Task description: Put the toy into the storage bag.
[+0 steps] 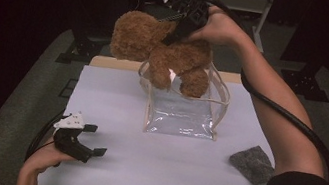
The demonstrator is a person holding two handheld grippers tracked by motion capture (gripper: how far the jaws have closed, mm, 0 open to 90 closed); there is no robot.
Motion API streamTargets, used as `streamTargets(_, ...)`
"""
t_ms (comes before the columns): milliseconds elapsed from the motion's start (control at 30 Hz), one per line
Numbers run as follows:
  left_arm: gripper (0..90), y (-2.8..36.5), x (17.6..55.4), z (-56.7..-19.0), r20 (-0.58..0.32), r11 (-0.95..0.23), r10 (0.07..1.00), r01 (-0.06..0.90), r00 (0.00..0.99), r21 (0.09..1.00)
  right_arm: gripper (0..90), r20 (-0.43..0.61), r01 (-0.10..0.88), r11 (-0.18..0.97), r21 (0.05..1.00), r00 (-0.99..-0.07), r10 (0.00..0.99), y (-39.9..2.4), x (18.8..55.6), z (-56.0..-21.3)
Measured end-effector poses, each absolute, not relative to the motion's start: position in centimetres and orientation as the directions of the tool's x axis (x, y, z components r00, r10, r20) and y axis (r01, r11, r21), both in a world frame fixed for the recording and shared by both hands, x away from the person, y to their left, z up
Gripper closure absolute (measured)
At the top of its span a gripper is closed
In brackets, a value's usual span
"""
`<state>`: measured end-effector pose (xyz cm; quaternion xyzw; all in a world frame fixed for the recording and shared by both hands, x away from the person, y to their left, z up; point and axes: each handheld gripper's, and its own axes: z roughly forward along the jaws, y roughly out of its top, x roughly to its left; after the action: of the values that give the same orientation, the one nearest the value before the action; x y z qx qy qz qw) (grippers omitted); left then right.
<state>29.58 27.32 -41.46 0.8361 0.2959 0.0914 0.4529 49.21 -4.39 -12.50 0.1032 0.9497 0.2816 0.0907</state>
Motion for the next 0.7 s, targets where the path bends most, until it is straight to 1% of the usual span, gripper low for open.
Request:
streamTargets(67,3.3,27.3,29.6,-41.5,-0.115,-0.415,0.577,0.412,0.808,0.811,63.2,-0.113,0.14,0.82,0.555,-0.964,0.241,-4.3,48.9,-12.6)
streamTargets(167,3.3,27.4,29.6,-41.6,-0.118,-0.414,0.579,0.416,0.807,0.81,63.1,-0.079,0.14,0.812,0.567,-0.972,0.222,-4.3,48.3,-13.0)
streamTargets(300,3.3,27.4,29.6,-41.6,-0.119,-0.412,0.579,0.415,0.807,0.811,63.2,-0.062,0.147,0.804,0.576,-0.973,0.222,-4.5,48.3,-13.4)
streamTargets(367,3.3,27.3,29.6,-41.6,-0.12,-0.414,0.579,0.418,0.806,0.809,63.1,-0.049,0.158,0.799,0.58,-0.972,0.228,-5.0,49.0,-14.1)
streamTargets(533,3.3,27.3,29.7,-41.7,-0.121,-0.418,0.579,0.42,0.807,0.806,63.1,-0.04,0.19,0.796,0.575,-0.965,0.259,-5.8,50.2,-15.1)
streamTargets(567,3.3,27.4,29.7,-41.7,-0.122,-0.416,0.579,0.421,0.806,0.806,63.1,-0.026,0.219,0.789,0.574,-0.958,0.285,-6.4,50.8,-15.6)
streamTargets(700,3.3,27.5,29.7,-41.8,-0.124,-0.413,0.581,0.423,0.804,0.806,63.1,-0.014,0.255,0.776,0.576,-0.947,0.322,-7.6,51.9,-16.3)
